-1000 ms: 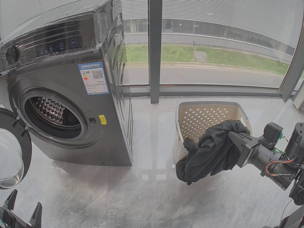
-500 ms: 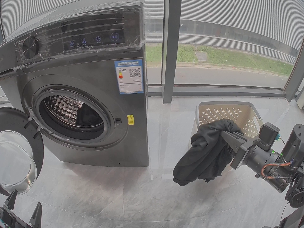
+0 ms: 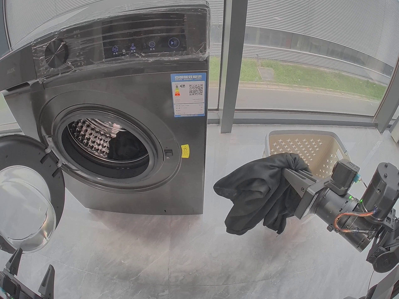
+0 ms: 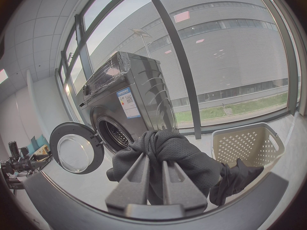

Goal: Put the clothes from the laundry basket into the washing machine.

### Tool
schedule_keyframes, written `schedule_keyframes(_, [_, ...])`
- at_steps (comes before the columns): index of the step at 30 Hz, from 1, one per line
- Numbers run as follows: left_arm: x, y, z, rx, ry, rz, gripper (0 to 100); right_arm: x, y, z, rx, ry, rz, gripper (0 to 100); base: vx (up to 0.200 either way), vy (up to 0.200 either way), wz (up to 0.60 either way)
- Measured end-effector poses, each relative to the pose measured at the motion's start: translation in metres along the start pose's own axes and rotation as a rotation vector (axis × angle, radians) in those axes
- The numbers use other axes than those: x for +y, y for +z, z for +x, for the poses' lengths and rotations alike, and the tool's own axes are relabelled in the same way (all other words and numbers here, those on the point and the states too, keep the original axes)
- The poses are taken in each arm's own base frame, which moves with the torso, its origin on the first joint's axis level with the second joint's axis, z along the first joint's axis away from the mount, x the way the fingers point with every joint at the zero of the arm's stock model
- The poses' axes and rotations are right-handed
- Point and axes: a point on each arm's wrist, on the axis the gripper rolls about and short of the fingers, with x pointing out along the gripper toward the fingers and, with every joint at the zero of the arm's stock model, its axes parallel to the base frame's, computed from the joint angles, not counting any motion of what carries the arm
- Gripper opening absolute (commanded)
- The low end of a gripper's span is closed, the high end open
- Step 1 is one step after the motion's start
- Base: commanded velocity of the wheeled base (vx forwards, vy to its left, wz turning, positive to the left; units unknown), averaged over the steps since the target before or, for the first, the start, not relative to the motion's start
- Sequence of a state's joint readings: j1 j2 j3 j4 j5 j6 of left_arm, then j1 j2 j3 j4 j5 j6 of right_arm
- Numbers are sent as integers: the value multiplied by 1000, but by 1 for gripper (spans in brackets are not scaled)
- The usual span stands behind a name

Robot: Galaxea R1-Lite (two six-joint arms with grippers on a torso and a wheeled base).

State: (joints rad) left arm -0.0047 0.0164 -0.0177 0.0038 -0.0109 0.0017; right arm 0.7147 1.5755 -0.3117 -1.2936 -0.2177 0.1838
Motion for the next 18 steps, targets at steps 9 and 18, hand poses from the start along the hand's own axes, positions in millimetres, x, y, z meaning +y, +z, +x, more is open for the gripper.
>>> schedule_keyframes(9, [0,0,0,-1,0,1,100,-3,-4,-1,22,-10,-5,0,0,44,0])
schedule_keyframes(18, [0,0,0,0,-1,0,100,-2,-7,0,29,-5,-1,0,0,200,0])
